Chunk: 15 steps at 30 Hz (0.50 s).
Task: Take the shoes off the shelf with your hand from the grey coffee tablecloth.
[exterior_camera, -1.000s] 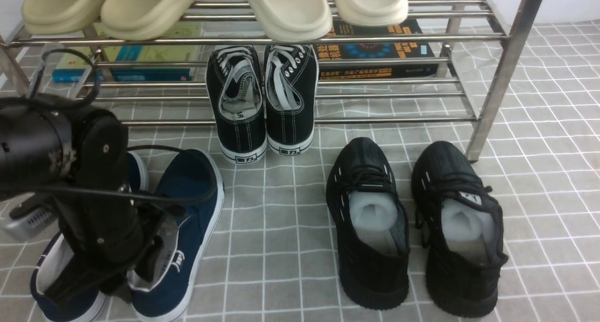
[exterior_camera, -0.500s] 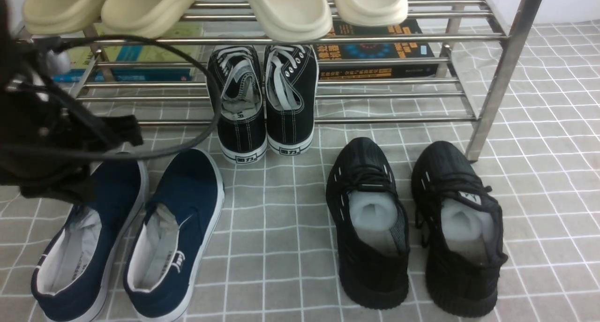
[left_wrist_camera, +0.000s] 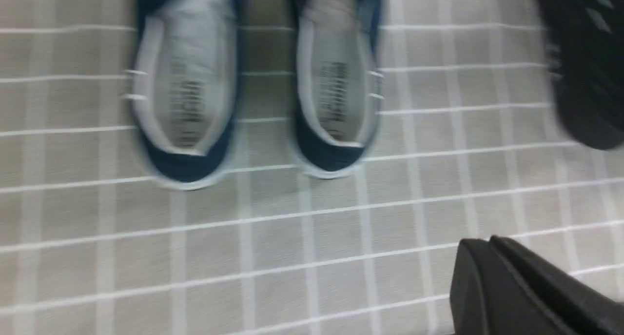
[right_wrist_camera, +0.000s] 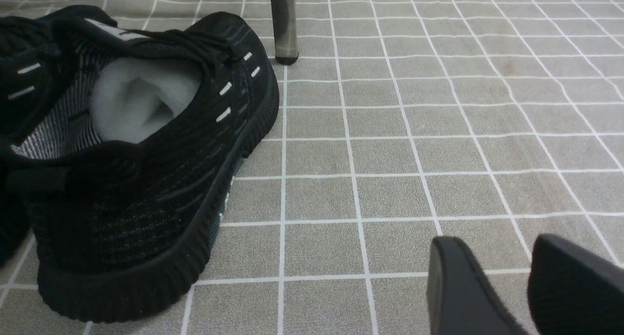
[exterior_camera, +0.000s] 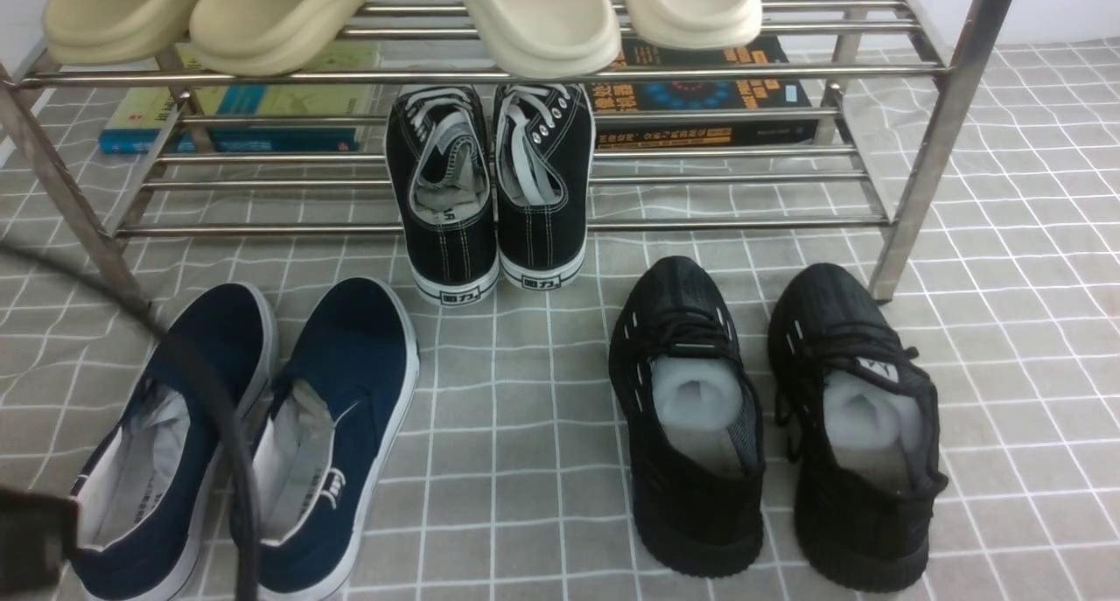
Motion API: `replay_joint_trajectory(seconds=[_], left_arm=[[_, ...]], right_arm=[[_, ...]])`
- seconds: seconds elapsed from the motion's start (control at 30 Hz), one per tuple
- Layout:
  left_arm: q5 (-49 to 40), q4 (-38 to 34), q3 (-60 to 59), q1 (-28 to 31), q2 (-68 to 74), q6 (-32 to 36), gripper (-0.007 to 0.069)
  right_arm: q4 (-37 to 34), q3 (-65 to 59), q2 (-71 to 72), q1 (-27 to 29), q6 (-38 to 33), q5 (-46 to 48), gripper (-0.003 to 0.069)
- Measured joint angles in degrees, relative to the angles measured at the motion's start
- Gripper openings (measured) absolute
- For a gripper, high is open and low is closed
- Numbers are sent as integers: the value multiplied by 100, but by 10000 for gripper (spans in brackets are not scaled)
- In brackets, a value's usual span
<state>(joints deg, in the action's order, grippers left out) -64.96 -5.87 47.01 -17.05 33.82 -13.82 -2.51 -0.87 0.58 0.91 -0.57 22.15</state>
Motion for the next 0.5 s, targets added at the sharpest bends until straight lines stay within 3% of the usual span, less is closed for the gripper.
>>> replay_joint_trajectory(seconds=[0.2,0.5], left_arm=[[1237,-259,-928,0,-945,13,1],[1332,471,-1271,0,-1229,-25,1]], right_arm=[[0,0,0,0,0,0,239],[0,0,0,0,0,0,239]])
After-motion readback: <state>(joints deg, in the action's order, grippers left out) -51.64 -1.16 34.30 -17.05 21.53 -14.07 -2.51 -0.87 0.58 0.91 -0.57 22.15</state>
